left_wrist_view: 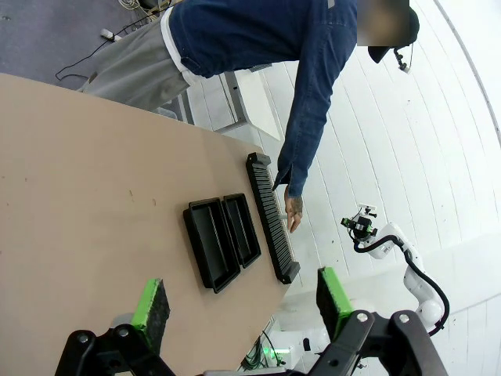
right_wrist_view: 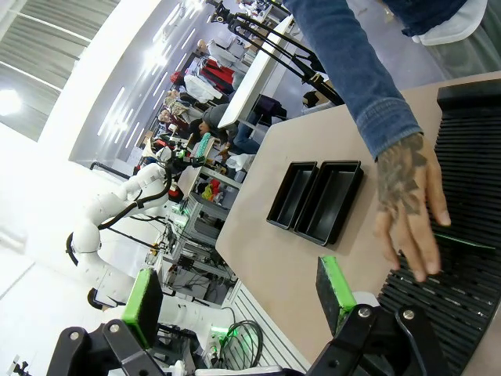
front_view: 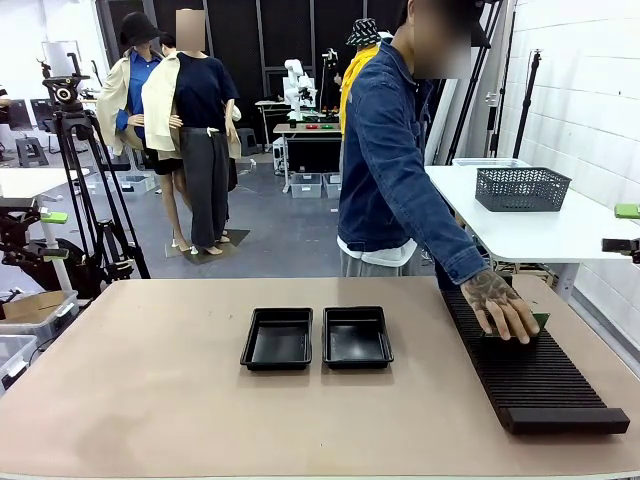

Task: Inspect and transfer BCBs to ESD trays.
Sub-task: Pick up the Blank PCB from the PCB Rack and place it in the left ESD tray.

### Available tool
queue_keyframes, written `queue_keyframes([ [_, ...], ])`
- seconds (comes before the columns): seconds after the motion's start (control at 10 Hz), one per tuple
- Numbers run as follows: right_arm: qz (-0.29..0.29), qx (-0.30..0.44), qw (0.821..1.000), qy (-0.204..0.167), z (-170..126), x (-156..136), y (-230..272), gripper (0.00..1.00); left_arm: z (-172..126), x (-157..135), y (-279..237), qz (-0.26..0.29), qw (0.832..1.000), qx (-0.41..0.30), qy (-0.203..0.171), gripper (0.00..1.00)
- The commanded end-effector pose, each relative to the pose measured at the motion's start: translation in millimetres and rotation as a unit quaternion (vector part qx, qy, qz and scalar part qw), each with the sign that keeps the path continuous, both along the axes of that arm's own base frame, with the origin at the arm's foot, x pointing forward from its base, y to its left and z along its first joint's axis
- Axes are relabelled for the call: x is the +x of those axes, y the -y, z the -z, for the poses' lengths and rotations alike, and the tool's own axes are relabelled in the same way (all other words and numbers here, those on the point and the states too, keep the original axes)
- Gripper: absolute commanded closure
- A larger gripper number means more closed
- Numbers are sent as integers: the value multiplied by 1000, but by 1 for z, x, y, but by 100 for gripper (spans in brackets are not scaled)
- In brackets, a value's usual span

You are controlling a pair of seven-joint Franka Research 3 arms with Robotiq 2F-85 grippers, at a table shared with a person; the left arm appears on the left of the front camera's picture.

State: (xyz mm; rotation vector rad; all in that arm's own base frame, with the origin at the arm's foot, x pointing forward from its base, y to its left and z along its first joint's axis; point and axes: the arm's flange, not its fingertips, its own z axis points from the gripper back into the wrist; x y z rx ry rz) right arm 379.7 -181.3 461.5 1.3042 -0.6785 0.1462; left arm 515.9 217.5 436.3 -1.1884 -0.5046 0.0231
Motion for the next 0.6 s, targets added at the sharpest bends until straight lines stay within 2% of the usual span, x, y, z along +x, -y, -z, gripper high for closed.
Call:
queue_keyframes([
  [0.0, -1, 1, 1000, 0, 1, 0, 0, 0, -2, -1, 0, -2, 1000, 4, -9, 0],
  [0.5, -1, 1, 1000, 0, 1, 0, 0, 0, -2, -1, 0, -2, 1000, 4, -9, 0],
])
